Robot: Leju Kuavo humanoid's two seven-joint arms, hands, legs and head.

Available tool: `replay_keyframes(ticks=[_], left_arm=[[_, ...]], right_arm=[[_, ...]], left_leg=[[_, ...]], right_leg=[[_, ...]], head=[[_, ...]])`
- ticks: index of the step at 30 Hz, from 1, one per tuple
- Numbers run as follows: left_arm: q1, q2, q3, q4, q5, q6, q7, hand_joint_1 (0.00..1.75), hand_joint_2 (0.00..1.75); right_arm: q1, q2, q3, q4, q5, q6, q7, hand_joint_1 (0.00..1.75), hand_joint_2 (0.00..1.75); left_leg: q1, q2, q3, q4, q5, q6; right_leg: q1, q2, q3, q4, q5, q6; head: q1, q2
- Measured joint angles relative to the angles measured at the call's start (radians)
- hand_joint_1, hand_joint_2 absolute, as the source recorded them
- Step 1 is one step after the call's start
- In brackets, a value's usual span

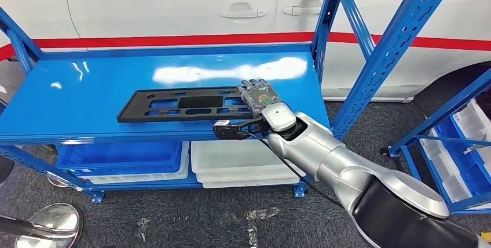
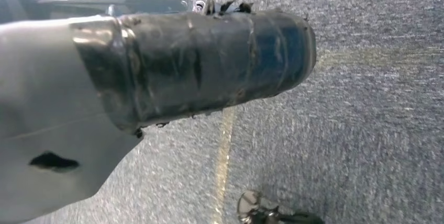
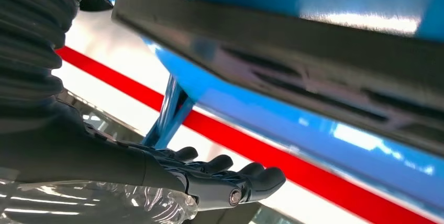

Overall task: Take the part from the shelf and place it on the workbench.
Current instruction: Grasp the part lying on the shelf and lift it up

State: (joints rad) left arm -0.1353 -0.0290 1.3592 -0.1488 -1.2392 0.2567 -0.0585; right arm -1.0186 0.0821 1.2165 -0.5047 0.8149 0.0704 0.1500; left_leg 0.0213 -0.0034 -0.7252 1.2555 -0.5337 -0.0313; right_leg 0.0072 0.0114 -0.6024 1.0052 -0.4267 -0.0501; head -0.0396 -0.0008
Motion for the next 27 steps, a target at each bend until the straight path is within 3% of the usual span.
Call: replay_keyframes(ticks=[2, 4, 8, 10, 12, 13, 14, 15, 17, 18, 20, 22, 24, 27], left_arm=[[0.000, 0.000, 0.000, 0.000, 0.000, 0.000, 0.000, 0.00, 0.00], [-0.002, 0.000, 0.000, 0.000, 0.000, 0.000, 0.000, 0.00, 0.00], [-0.002, -0.001, 0.000, 0.000, 0.000, 0.000, 0.000, 0.00, 0.00], [-0.002, -0.002, 0.000, 0.000, 0.003, 0.000, -0.001, 0.00, 0.00], [-0.003, -0.001, 0.000, 0.000, 0.019, -0.006, -0.007, 0.00, 0.00], [-0.004, 0.001, 0.001, 0.000, 0.030, -0.013, -0.009, 0.00, 0.00], [-0.004, 0.005, 0.003, 0.000, 0.039, -0.022, -0.011, 0.00, 0.00], [-0.005, 0.009, 0.004, 0.000, 0.046, -0.031, -0.011, 0.00, 0.00], [-0.007, 0.016, 0.005, 0.000, 0.051, -0.044, -0.011, 0.00, 0.00], [-0.009, 0.020, 0.006, 0.000, 0.051, -0.045, -0.011, 0.00, 0.00], [-0.012, 0.026, 0.009, 0.000, 0.051, -0.044, -0.012, 0.00, 0.00], [-0.012, 0.031, 0.013, 0.000, 0.053, -0.042, -0.012, 0.00, 0.00], [-0.011, 0.034, 0.014, 0.000, 0.055, -0.042, -0.012, 0.00, 0.00], [-0.012, 0.039, 0.015, 0.000, 0.056, -0.042, -0.014, 0.00, 0.00]], right_arm=[[0.002, -0.001, 0.000, 0.000, -0.001, 0.000, 0.001, 0.00, 1.75], [0.002, -0.002, 0.000, 0.000, -0.001, 0.000, 0.002, 0.00, 1.75], [0.003, -0.005, 0.000, 0.000, -0.001, 0.000, 0.003, 0.00, 1.75], [0.001, -0.006, 0.000, 0.000, -0.001, 0.001, 0.003, 0.00, 1.75], [0.005, -0.007, 0.000, 0.000, 0.001, 0.006, -0.002, 0.00, 1.75], [0.009, -0.007, 0.000, 0.000, 0.003, 0.010, -0.006, 0.00, 1.75], [0.014, -0.004, 0.000, 0.000, 0.006, 0.014, -0.009, 0.00, 1.75], [0.017, -0.001, 0.000, 0.001, 0.008, 0.017, -0.012, 0.00, 1.75], [0.018, 0.009, 0.000, 0.001, 0.011, 0.019, -0.015, 0.00, 1.75], [0.017, 0.013, 0.000, 0.002, 0.012, 0.020, -0.016, 0.00, 1.75], [0.016, 0.020, 0.000, 0.002, 0.012, 0.025, -0.021, 0.00, 1.75], [0.016, 0.025, 0.000, 0.004, 0.012, 0.031, -0.025, 0.00, 1.75], [0.015, 0.029, 0.000, 0.007, 0.012, 0.034, -0.026, 0.00, 1.75], [0.016, 0.036, 0.000, 0.011, 0.012, 0.035, -0.028, 0.00, 1.75]], left_leg=[[-0.001, 0.001, 0.048, -0.124, 0.075, 0.005], [-0.005, 0.000, 0.088, -0.213, 0.103, 0.014], [-0.003, -0.002, 0.100, -0.235, 0.098, 0.033], [0.002, -0.002, 0.109, -0.242, 0.097, 0.042], [0.001, -0.002, 0.115, -0.243, 0.093, 0.048], [0.002, -0.003, 0.117, -0.243, 0.091, 0.049], [0.002, -0.003, 0.120, -0.242, 0.088, 0.049], [0.002, -0.004, 0.123, -0.241, 0.085, 0.048], [0.003, -0.006, 0.130, -0.240, 0.078, 0.043], [0.002, -0.006, 0.132, -0.239, 0.075, 0.039], [0.001, -0.007, 0.132, -0.241, 0.073, 0.028], [0.001, -0.007, 0.133, -0.245, 0.072, 0.016], [0.003, -0.005, 0.126, -0.223, 0.054, 0.006], [0.004, -0.002, 0.047, -0.061, -0.021, -0.002]], right_leg=[[0.002, 0.002, 0.005, 0.009, -0.012, 0.006], [0.006, 0.003, 0.004, 0.019, -0.022, 0.014], [0.006, 0.001, -0.005, 0.033, -0.036, 0.030], [0.003, 0.000, -0.038, 0.105, -0.076, 0.042], [-0.004, -0.001, -0.102, 0.228, -0.122, 0.050], [-0.008, -0.001, -0.130, 0.272, -0.130, 0.052], [-0.011, -0.002, -0.144, 0.286, -0.120, 0.053], [-0.014, -0.002, -0.140, 0.261, -0.092, 0.052], [-0.016, -0.002, -0.093, 0.139, -0.020, 0.047], [-0.014, -0.002, -0.067, 0.081, 0.002, 0.043], [-0.009, -0.001, -0.041, 0.029, 0.010, 0.038], [-0.008, -0.001, -0.036, 0.022, 0.009, 0.034], [-0.012, -0.002, -0.025, 0.009, 0.011, 0.025], [-0.012, -0.003, -0.015, 0.001, 0.010, 0.013]], head=[[0.000, 0.000], [0.001, 0.000], [0.001, 0.000], [0.004, 0.000], [0.007, 0.000], [0.007, 0.000], [0.008, 0.000], [0.008, 0.000], [0.008, 0.000], [0.007, 0.000], [0.006, 0.000], [0.006, 0.000], [0.005, 0.000], [0.001, 0.000]])
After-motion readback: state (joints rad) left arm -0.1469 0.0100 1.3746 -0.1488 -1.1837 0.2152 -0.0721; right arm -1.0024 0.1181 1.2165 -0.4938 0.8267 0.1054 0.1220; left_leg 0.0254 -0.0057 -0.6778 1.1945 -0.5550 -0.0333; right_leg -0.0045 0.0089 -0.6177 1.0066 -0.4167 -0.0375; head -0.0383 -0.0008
